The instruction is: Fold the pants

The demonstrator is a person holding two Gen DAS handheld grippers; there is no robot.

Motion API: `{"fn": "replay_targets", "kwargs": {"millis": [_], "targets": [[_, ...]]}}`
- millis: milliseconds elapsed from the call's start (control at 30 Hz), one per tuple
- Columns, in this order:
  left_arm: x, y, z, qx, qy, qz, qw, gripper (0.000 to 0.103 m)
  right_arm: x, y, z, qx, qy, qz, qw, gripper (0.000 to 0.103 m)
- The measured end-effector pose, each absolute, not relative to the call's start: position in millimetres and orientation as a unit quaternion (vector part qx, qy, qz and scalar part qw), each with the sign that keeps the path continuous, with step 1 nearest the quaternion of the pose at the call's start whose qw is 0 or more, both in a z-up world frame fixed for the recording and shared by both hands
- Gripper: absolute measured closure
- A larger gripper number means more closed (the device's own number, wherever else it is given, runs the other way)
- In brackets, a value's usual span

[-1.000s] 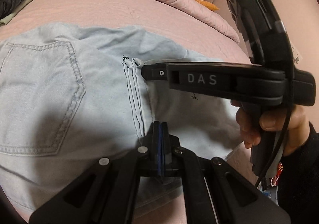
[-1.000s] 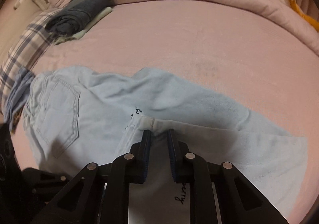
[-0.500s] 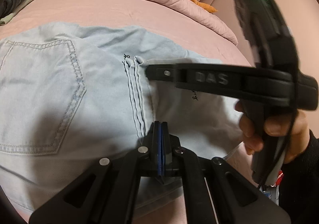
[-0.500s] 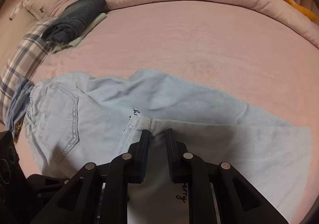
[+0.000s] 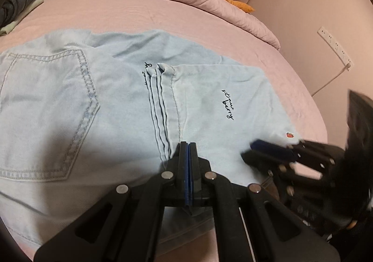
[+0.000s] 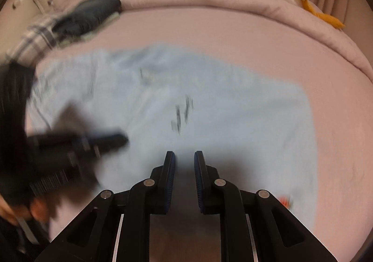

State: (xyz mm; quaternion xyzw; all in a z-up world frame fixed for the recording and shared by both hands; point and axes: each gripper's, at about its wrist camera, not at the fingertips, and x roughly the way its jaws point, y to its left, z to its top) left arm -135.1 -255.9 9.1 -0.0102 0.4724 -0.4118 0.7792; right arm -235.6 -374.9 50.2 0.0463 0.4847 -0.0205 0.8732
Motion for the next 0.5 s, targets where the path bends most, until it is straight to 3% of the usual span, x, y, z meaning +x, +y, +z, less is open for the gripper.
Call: {"fn": "replay_targets", "kwargs": {"millis": [100, 267, 500], "targets": [[-136, -258, 11, 0.001, 0.469, -0.409, 0.783, 0.099, -252, -369, 48, 0.031, 0.466, -0.026, 0.884, 0.087], [-137, -259, 10, 0.008, 0.465, -0.404, 0.788, 0.099, -267, -395, 62, 0.136, 0.422, -0.027, 0.896, 0.087], [-143, -265, 13, 0.028, 0.458, -0.393, 0.797, 0.099, -283, -443, 69, 0.149, 0.378, -0.140, 0.903, 0.087]]}}
